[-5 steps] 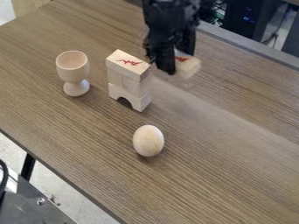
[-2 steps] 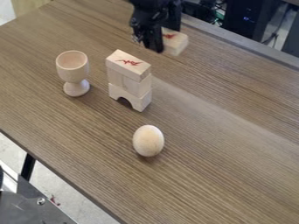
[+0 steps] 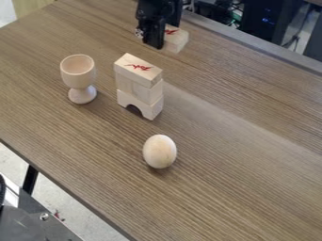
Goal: Put the block on top of the tower
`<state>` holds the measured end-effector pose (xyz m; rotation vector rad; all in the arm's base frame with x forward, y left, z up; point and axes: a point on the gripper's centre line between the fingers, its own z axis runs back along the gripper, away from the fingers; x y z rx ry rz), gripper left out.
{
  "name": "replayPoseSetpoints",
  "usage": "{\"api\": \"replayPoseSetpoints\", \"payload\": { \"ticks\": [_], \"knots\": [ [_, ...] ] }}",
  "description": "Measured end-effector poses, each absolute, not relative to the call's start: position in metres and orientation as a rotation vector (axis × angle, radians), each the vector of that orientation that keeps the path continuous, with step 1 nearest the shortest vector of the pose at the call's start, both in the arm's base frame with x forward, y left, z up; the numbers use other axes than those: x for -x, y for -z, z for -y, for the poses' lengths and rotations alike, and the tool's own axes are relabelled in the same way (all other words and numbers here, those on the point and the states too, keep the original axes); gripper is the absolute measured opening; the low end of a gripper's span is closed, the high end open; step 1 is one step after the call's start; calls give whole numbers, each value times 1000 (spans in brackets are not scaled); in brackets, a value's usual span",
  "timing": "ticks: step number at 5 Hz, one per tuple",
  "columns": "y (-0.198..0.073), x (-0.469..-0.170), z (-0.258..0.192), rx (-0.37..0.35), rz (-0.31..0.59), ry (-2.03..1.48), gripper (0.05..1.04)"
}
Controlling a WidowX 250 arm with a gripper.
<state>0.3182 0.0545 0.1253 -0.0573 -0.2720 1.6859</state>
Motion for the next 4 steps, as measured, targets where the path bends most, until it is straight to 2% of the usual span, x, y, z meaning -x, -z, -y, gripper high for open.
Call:
{"api": "replayPoseSetpoints", "payload": {
  "ticks": [1,2,4],
  "knots": [
    [-122,-316,-60,40,267,-1704,563],
    [-111,-305,-62,25,219,-1706,563],
    [-108,-296,-68,45,154,-1700,563]
  ]
}}
